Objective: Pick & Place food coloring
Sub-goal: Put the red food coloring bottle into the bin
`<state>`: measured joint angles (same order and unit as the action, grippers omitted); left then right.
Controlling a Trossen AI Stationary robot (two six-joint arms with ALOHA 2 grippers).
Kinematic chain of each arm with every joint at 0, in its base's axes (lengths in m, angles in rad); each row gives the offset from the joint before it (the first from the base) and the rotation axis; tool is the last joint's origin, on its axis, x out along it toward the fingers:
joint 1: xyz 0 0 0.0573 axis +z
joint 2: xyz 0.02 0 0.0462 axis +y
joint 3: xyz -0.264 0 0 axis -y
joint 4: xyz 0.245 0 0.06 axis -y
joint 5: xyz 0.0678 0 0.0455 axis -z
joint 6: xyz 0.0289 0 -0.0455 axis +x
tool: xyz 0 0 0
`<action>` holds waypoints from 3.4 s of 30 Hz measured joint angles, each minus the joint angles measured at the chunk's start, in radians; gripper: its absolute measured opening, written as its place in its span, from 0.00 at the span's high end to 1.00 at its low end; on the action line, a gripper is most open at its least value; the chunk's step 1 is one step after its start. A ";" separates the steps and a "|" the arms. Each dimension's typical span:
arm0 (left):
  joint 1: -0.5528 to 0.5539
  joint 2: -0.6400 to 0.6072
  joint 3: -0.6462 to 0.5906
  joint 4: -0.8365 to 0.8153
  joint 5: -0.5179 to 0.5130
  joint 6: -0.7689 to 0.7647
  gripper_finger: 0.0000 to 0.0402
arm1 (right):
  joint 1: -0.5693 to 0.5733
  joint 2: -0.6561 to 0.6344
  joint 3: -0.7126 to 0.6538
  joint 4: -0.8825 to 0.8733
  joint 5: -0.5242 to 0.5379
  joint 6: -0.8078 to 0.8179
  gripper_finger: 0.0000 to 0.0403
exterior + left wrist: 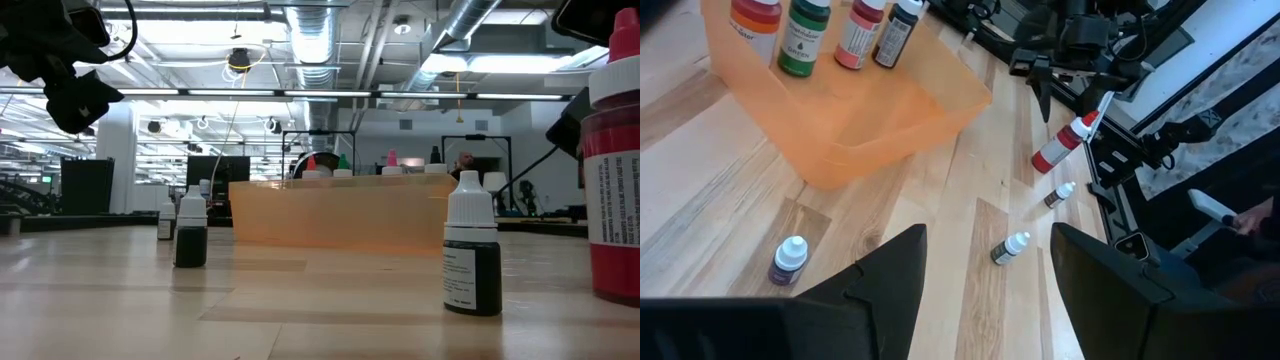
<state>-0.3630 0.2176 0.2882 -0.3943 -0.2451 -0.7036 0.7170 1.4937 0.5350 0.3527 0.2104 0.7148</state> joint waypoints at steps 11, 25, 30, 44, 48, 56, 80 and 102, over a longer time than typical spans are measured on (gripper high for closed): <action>0.000 0.000 0.000 0.000 0.000 0.000 0.49 | -0.023 0.000 0.000 0.005 0.000 -0.069 0.34; 0.000 0.000 0.000 0.000 0.000 0.000 0.49 | -0.052 0.000 0.001 0.000 -0.012 -0.141 0.34; 0.000 0.000 0.000 -0.001 -0.001 0.000 0.49 | -0.052 0.000 0.001 0.000 -0.024 -0.158 0.34; 0.000 0.000 0.000 -0.001 -0.001 0.002 0.49 | -0.083 0.000 0.002 -0.027 -0.035 -0.192 0.34; 0.000 0.000 0.000 -0.001 -0.001 0.002 0.49 | -0.063 0.038 0.010 -0.001 -0.054 -0.192 0.34; 0.000 0.000 0.000 0.000 0.000 0.001 0.49 | -0.058 0.228 0.126 0.010 -0.051 -0.186 0.34; 0.000 0.000 0.000 0.000 0.065 -0.011 0.49 | -0.065 0.229 0.132 0.053 -0.002 -0.120 0.34; 0.000 0.000 0.000 0.000 0.064 -0.011 0.49 | -0.099 0.229 0.131 0.051 -0.001 -0.059 0.69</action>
<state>-0.3633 0.2176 0.2882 -0.3943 -0.1814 -0.7151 0.6182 1.7222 0.6662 0.4038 0.2094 0.6556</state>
